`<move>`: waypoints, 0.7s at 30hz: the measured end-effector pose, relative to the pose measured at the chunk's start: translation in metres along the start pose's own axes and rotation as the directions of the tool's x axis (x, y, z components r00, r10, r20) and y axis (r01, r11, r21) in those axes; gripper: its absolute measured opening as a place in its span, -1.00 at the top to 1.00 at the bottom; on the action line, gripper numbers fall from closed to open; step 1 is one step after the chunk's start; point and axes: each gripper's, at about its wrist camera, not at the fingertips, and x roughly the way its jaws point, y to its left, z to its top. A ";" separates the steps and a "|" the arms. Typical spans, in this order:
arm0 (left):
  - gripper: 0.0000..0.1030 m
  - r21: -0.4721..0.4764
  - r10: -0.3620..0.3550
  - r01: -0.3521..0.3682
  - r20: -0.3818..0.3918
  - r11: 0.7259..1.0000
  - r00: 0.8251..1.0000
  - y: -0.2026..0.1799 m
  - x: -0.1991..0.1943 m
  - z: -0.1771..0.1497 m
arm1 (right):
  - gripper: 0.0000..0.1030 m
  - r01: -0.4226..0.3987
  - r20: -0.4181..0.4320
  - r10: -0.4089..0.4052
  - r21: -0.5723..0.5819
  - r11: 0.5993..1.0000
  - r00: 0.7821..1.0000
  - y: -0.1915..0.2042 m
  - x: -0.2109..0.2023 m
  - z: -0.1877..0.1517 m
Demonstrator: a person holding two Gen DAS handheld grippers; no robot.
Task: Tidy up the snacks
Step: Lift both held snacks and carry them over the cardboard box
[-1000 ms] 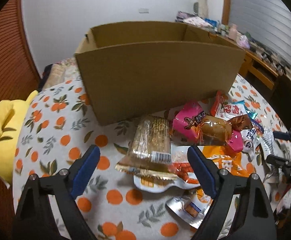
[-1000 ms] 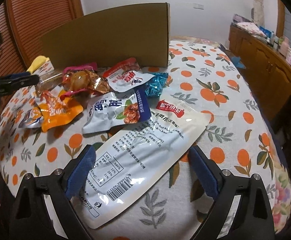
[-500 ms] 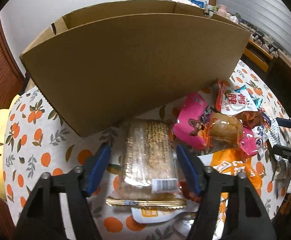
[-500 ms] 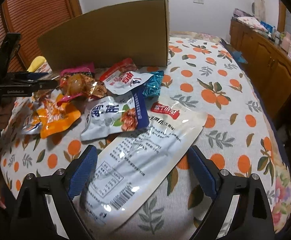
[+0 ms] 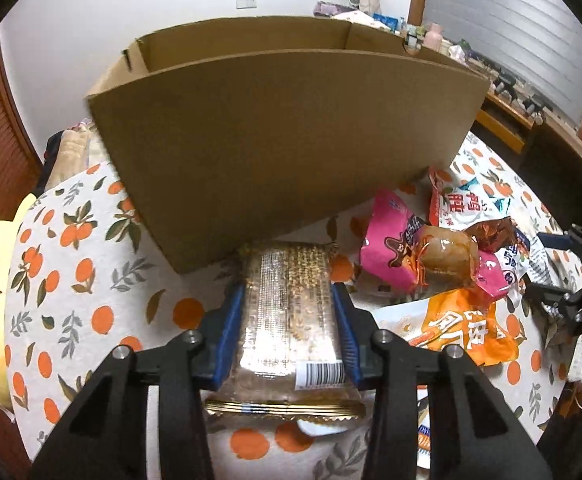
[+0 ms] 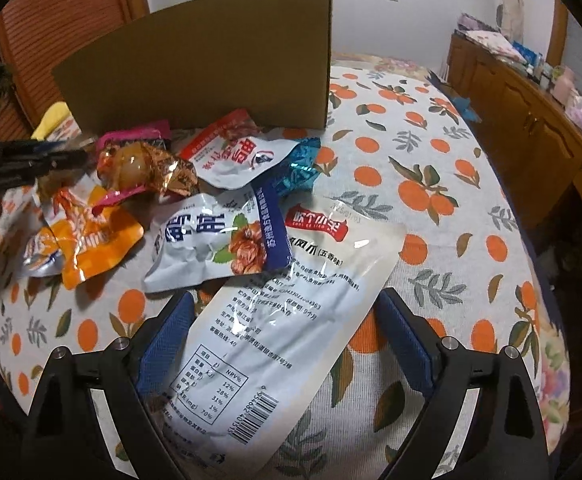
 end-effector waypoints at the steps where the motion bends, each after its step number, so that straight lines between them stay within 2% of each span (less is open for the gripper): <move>1: 0.19 -0.005 0.001 -0.001 0.005 1.000 1.000 0.003 -0.003 -0.001 | -0.82 0.015 -0.003 -0.015 -0.016 1.000 1.000 0.002 0.000 -0.002; 5: 0.19 -0.019 0.000 0.001 0.022 1.000 1.000 0.008 -0.008 -0.006 | -0.70 0.023 -0.010 -0.023 -0.022 0.999 1.000 0.000 -0.005 -0.007; 14: 0.19 -0.015 -0.010 0.010 0.054 1.000 0.998 -0.003 -0.020 -0.010 | 0.06 0.017 -0.019 -0.017 -0.004 1.000 1.000 -0.014 -0.021 -0.018; 21: 0.19 -0.002 -0.020 0.020 0.074 1.000 0.997 -0.018 -0.027 -0.004 | 0.11 0.012 -0.003 -0.012 0.012 1.000 1.000 -0.018 -0.027 -0.025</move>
